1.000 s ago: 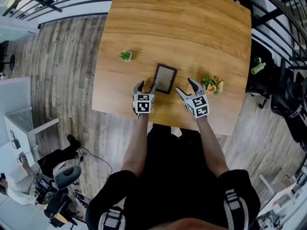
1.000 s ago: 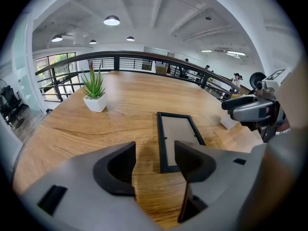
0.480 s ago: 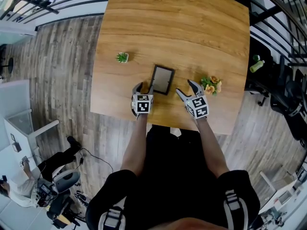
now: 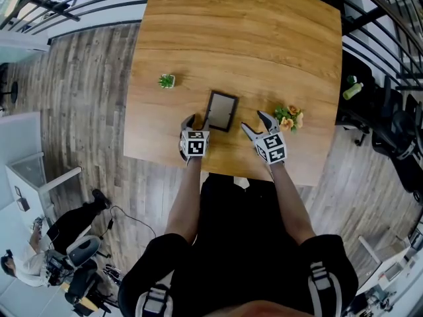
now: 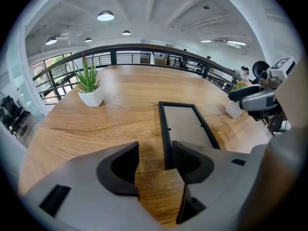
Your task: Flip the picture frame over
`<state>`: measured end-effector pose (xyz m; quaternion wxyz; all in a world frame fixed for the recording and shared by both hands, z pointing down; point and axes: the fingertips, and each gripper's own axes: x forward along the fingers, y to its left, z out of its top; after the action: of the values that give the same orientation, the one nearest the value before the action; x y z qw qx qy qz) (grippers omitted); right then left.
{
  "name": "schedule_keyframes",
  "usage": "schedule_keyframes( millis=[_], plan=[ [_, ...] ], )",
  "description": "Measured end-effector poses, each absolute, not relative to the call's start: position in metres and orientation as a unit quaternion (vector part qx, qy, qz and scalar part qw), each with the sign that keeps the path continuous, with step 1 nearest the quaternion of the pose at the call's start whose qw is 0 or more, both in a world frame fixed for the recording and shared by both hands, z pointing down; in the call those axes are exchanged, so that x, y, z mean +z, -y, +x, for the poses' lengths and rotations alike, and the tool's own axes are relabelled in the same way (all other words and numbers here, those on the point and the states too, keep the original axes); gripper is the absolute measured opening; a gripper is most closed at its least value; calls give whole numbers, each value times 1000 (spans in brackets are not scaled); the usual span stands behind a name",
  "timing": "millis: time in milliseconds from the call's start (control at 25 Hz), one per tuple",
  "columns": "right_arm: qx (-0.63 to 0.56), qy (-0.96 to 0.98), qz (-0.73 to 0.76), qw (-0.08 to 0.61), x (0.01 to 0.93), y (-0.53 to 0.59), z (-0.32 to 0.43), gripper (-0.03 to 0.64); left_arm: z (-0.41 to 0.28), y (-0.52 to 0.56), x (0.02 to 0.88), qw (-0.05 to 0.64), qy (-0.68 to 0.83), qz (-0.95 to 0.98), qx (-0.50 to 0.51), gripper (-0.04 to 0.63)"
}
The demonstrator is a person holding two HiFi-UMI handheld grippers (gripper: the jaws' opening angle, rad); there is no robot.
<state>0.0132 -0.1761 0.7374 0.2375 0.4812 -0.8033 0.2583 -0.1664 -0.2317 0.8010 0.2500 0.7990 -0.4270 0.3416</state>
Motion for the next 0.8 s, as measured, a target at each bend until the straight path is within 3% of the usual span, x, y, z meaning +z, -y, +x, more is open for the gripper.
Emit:
schedule_keyframes(
  millis=[480,800],
  plan=[
    [260,801,483,240,738,175,21,305,-162,236,798,221,431,802,348,201],
    [261,804,477,242,740,172,18,304,-154,227,799,220,417,813,341,100]
  ],
)
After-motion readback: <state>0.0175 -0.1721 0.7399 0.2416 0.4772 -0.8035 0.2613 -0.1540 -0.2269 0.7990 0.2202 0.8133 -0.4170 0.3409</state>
